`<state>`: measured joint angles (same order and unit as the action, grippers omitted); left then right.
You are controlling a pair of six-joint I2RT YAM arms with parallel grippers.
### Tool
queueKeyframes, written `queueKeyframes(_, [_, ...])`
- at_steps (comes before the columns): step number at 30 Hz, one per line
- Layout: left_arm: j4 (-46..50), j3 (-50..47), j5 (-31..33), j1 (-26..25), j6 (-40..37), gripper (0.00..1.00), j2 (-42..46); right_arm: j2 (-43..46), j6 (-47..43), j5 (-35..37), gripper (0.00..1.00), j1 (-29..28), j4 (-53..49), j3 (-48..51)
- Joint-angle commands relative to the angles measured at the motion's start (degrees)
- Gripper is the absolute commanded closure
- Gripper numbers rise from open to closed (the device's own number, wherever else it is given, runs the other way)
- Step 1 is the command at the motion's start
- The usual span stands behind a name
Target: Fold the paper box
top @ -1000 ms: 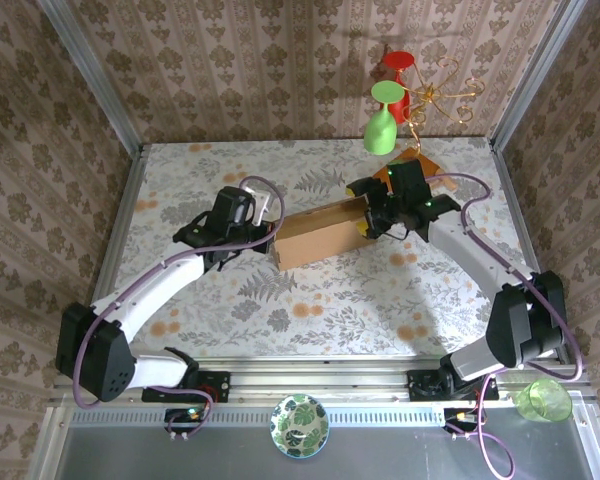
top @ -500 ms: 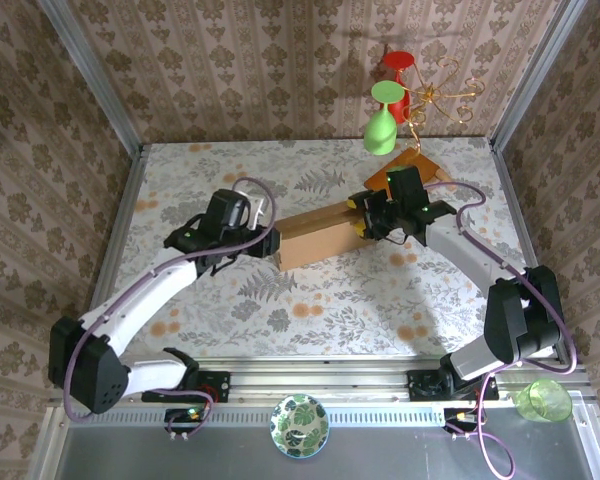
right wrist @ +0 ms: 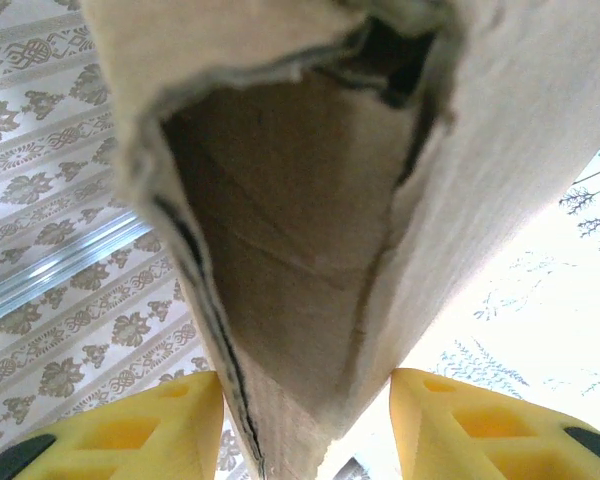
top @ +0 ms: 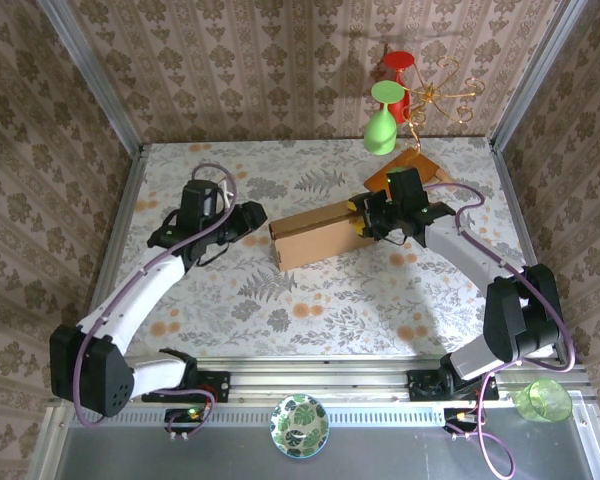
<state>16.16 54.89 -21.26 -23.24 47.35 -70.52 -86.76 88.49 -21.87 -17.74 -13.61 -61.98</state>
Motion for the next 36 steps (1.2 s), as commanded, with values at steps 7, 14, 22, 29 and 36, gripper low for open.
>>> queueKeyframes(7, [-9.03, -4.79, -5.01, -1.39, 7.23, 0.55, -3.67, -0.99, -0.68, -0.72, 0.55, 0.27, -1.75, 2.34])
queueKeyframes(14, [-9.56, -7.67, -5.76, -2.32, 6.74, 0.70, -4.25, -1.11, -1.05, -1.06, 0.57, 0.57, -1.78, 3.29])
queueKeyframes(22, [-8.78, -9.31, -6.17, -2.31, 5.29, 0.81, -4.19, 0.82, -6.50, -2.24, 0.43, 3.57, -5.52, 1.59])
queueKeyframes(29, [-8.01, -8.42, -5.90, -2.26, 4.26, 0.82, -4.36, 3.84, -14.65, -3.44, 0.35, 9.29, -9.79, -1.29])
queueKeyframes(36, [-7.15, -7.70, -5.55, -2.40, 3.54, 0.83, -4.36, 1.68, -14.06, -5.07, 0.41, 11.14, -6.85, 0.54])
